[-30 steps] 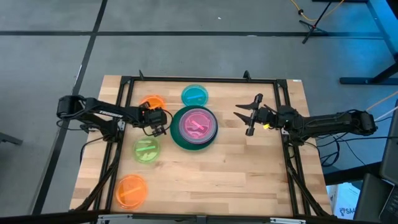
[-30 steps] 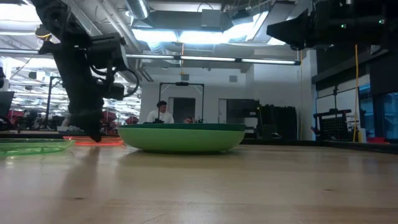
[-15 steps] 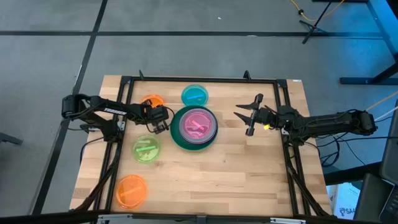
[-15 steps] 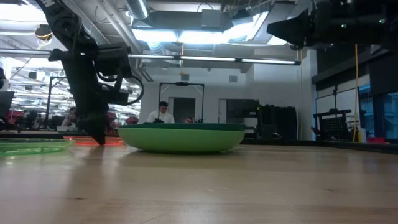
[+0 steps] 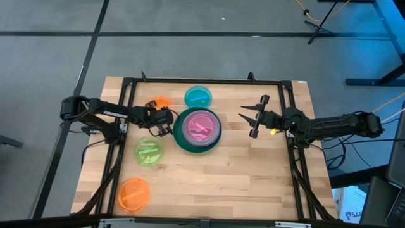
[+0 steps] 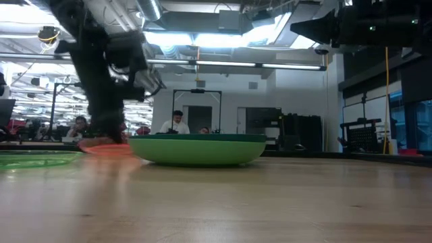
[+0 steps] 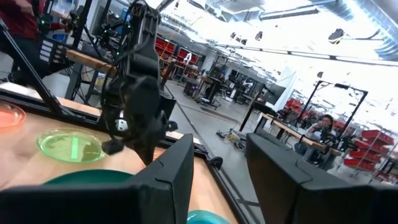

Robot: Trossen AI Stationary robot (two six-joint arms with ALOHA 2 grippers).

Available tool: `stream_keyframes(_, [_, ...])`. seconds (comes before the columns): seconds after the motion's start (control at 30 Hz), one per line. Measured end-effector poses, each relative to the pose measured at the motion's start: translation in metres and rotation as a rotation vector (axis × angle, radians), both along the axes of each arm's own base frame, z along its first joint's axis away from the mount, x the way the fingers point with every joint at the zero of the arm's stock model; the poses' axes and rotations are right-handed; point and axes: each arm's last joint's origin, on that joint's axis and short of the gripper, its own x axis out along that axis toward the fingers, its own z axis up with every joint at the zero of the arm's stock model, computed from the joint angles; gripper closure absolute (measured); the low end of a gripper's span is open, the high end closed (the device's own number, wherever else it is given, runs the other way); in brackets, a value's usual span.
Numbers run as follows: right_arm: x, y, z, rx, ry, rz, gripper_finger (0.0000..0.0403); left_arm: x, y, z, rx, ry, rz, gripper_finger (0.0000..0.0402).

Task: Stack plastic plates
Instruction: Stack the top orange plate on top of the light pink plate

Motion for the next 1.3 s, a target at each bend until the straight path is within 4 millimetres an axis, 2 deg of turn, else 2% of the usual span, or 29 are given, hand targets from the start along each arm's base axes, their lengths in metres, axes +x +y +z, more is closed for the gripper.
stream_keyframes(0.2, [0.0, 0.0, 0.0, -0.023, 0.005, -0.005, 0.0259, 0.025, -0.014, 0.042, 0.025, -0.078, -0.078, 0.0399])
stream_keyframes(0.33, [0.0, 0.0, -0.001, -0.022, 0.011, -0.005, 0.0259, 0.044, -0.025, 0.068, 0.042, -0.21, -0.128, 0.0399])
stream_keyframes(0.6, [0.0, 0.0, -0.002, 0.021, 0.016, 0.009, 0.0259, 0.069, -0.052, 0.087, 0.026, -0.464, -0.294, 0.0399])
stream_keyframes(0.77, [0.0, 0.0, -0.002, 0.027, 0.014, 0.019, 0.0259, 0.083, -0.072, 0.089, 0.003, -0.571, -0.415, 0.0399])
stream_keyframes(0.87, [0.0, 0.0, -0.002, 0.027, 0.012, 0.019, 0.0259, 0.092, -0.08, 0.083, -0.018, -0.599, -0.466, 0.0399])
stream_keyframes(1.13, [0.0, 0.0, -0.001, 0.025, 0.008, 0.019, 0.0259, 0.109, -0.088, 0.043, -0.043, -0.491, -0.482, 0.0398])
stream_keyframes(1.3, [0.0, 0.0, -0.001, 0.024, 0.008, 0.007, 0.0259, 0.112, -0.088, 0.033, -0.051, -0.47, -0.472, 0.0398])
